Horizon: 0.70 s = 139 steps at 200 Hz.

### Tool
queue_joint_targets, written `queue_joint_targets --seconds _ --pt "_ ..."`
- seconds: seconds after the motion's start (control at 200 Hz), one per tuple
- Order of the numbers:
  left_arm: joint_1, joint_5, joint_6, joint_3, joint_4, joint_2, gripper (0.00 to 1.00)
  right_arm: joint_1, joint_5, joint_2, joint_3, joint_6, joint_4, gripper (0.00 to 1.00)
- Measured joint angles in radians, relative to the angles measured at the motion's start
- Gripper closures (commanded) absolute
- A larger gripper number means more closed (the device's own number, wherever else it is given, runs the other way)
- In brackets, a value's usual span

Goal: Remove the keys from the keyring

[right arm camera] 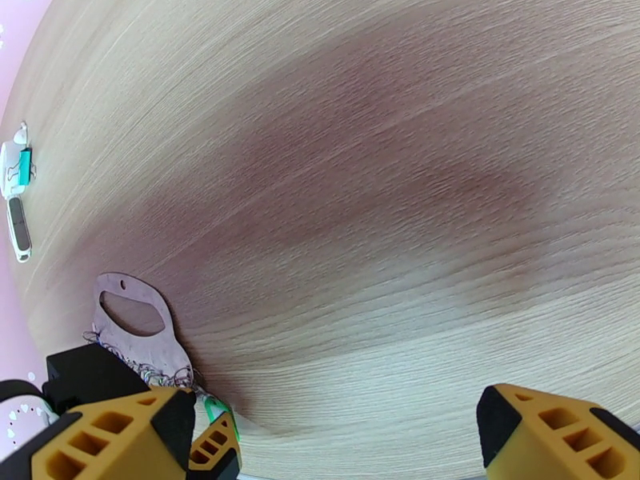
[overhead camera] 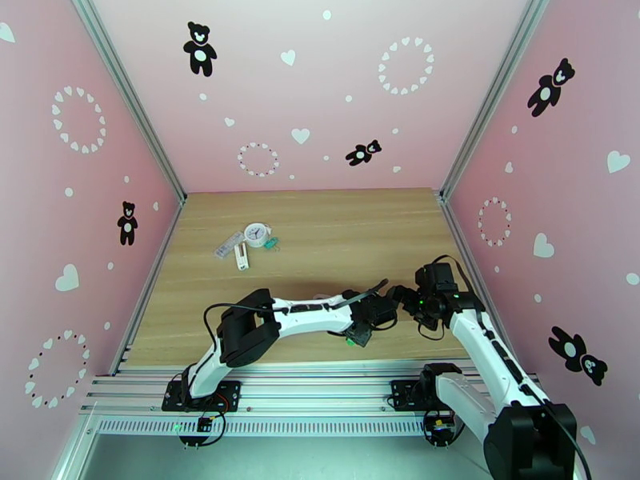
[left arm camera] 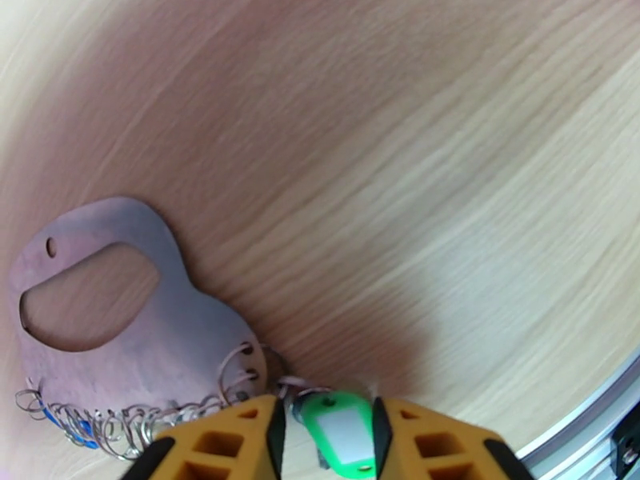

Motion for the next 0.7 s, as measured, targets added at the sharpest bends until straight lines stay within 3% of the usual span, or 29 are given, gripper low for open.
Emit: queue_joint_targets --seconds 0.696 --pt "0.000 -0.062 -0.014 0.123 -0.061 0.078 0.71 -0.006 -0.017 0.000 0.000 -0.008 0.006 0.01"
